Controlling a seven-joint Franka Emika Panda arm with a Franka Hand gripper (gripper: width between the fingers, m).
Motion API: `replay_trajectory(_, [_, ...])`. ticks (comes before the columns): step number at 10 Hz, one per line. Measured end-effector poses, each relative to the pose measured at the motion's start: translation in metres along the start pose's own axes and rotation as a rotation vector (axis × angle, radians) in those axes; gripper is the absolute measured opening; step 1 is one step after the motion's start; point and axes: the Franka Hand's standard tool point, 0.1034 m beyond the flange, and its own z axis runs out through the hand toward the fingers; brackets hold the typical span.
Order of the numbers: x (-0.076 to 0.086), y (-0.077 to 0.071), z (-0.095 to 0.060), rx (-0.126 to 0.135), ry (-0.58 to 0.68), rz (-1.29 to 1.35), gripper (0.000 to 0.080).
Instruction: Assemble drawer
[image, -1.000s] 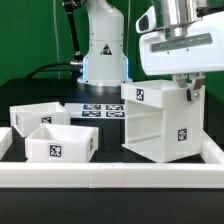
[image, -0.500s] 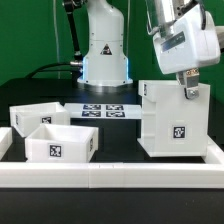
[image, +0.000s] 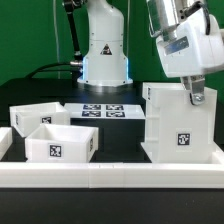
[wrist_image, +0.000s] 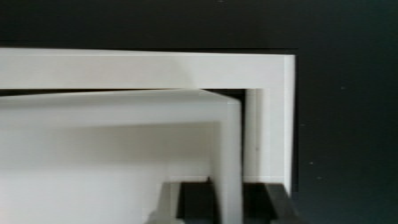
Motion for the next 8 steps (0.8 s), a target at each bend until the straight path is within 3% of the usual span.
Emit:
replay_trajectory(3, [0.001,-0.021,0.003,0.019,-0.007,0.009,0.0042])
replay_trajectory(7, [0.002,-0.027,0.008,-0.007,-0.021,0.021,0.0042])
replay_trajectory(8, [0.002,-0.026,0.008,-0.008,-0.021,0.019,0.0172])
